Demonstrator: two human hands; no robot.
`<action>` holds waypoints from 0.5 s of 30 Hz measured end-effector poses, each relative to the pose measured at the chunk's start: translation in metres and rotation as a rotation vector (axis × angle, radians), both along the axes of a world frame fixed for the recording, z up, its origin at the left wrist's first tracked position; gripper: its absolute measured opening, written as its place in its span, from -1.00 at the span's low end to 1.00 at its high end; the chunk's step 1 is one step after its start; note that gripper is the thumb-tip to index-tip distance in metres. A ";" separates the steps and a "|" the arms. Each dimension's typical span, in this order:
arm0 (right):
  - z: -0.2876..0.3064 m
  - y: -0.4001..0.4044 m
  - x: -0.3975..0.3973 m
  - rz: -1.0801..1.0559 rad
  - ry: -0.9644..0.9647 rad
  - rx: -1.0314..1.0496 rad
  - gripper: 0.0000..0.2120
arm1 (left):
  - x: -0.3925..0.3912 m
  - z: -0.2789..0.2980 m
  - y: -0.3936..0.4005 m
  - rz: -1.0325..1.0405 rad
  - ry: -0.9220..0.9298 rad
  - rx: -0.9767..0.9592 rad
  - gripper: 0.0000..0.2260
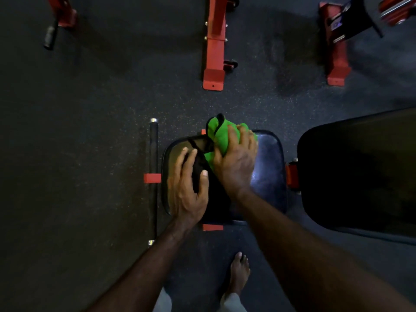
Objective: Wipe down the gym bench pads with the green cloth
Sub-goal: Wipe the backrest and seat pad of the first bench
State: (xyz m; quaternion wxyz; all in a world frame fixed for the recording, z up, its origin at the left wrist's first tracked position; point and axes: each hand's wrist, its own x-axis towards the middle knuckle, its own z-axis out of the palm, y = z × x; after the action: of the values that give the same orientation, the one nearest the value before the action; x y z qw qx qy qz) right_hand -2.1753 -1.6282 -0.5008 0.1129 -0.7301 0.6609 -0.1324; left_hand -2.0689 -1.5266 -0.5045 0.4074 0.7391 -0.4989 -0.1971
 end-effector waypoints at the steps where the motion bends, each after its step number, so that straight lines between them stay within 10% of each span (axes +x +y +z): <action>1: -0.002 0.011 0.009 0.063 0.001 0.004 -0.33 | 0.005 -0.001 0.000 0.047 -0.018 0.003 -0.53; 5: -0.007 0.003 -0.021 0.580 0.006 -0.006 -0.32 | 0.027 -0.012 0.011 0.219 -0.008 0.122 -0.52; 10: 0.005 0.021 0.031 0.026 -0.047 0.037 -0.33 | 0.042 -0.023 0.028 0.182 0.190 0.262 -0.46; 15: -0.006 0.011 0.016 0.607 0.026 -0.024 -0.34 | 0.048 -0.016 0.027 0.268 0.314 0.186 -0.57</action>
State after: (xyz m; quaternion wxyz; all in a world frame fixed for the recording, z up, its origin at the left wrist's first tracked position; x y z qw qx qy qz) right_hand -2.1589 -1.6170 -0.5063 0.1301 -0.8972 0.4121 -0.0912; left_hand -2.0210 -1.4999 -0.5208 0.4327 0.7935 -0.3062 -0.2990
